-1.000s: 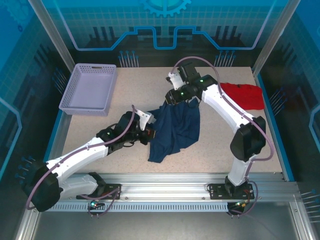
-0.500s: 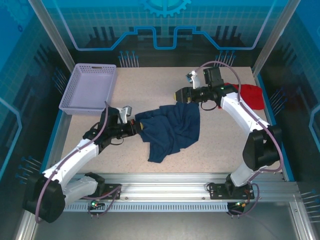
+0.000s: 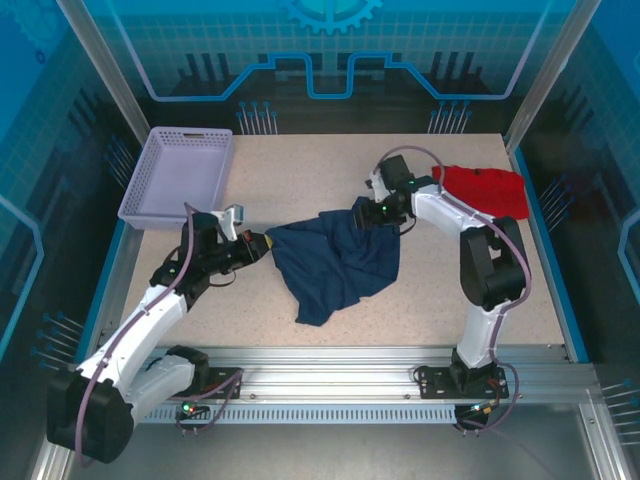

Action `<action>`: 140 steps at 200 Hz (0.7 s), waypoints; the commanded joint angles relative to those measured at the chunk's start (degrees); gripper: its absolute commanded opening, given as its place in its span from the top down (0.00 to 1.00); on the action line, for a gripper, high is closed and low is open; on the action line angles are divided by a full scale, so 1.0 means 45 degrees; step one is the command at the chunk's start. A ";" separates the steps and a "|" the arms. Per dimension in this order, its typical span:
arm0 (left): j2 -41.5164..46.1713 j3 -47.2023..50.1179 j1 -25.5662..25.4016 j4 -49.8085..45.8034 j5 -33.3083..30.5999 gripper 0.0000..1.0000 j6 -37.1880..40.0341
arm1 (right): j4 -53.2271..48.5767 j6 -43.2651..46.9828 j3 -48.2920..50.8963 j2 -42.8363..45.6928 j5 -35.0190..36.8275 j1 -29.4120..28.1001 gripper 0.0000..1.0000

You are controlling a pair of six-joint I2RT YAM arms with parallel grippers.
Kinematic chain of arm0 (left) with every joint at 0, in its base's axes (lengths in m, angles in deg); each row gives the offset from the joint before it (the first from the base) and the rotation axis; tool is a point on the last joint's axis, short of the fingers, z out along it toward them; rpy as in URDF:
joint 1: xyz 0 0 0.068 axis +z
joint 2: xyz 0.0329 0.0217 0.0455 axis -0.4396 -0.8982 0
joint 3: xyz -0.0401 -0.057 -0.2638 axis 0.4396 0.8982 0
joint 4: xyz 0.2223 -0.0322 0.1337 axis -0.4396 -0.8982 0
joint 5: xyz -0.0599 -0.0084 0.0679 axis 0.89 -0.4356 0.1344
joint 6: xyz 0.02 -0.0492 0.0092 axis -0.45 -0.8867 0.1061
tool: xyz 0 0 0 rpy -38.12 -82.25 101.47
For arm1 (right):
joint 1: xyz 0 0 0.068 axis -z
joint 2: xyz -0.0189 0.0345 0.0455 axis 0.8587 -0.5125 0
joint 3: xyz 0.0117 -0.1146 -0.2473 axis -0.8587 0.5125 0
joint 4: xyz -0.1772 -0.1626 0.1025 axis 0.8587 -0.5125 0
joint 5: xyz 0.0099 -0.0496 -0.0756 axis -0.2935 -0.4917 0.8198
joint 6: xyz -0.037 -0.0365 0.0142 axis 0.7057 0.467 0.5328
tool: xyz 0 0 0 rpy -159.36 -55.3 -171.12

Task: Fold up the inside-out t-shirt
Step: Flatten out the T-shirt at the center of the table.

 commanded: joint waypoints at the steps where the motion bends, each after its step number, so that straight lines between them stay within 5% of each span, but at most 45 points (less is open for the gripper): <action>1: 0.0346 -0.0190 0.0256 -0.0395 0.0108 1.00 -0.0096 | 0.0052 -0.0116 0.0079 -0.0724 0.0285 -0.0103 0.47; 51: 0.0735 -0.0665 0.1074 -0.0787 -0.0281 1.00 -0.0161 | 0.1907 -0.0877 0.0909 0.0236 -0.1651 0.1302 1.00; 113: 0.1734 -0.2453 0.3459 -0.2069 0.0031 1.00 -0.0309 | 0.1494 -0.1640 0.4858 0.7724 -0.1310 0.5019 1.00; 140: 0.1840 -0.2982 0.4553 -0.3062 0.0355 1.00 0.0216 | 0.1132 -0.1634 0.6147 0.9476 0.0061 0.5454 1.00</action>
